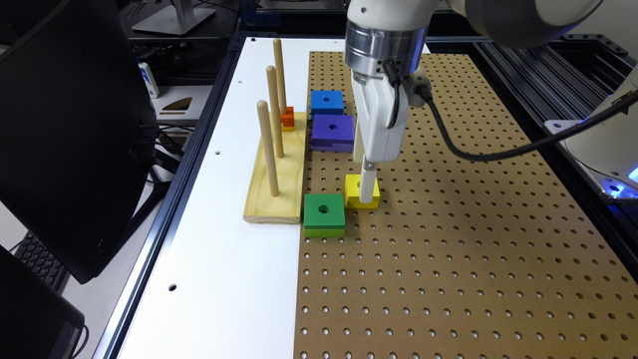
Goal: Pick up yellow block.
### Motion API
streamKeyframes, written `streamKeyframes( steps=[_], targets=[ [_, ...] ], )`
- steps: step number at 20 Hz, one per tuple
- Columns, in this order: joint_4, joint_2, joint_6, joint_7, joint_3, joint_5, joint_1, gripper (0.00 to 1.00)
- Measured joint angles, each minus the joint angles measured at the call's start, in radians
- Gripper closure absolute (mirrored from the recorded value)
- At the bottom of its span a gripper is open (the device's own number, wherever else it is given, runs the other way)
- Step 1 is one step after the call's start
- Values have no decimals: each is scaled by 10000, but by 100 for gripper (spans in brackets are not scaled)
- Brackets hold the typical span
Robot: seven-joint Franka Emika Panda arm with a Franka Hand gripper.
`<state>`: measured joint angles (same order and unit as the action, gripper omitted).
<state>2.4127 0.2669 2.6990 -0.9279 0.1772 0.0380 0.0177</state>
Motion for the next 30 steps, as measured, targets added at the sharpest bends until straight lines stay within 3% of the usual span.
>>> streamKeyframes(
  steps=[7,14,30],
  targets=[
    [-8,130,68,0,-3,-6,0,0],
    [-19,444,423,0,-11,-19,-1,0],
    [-137,470,426,0,-7,-20,48,0]
  ],
)
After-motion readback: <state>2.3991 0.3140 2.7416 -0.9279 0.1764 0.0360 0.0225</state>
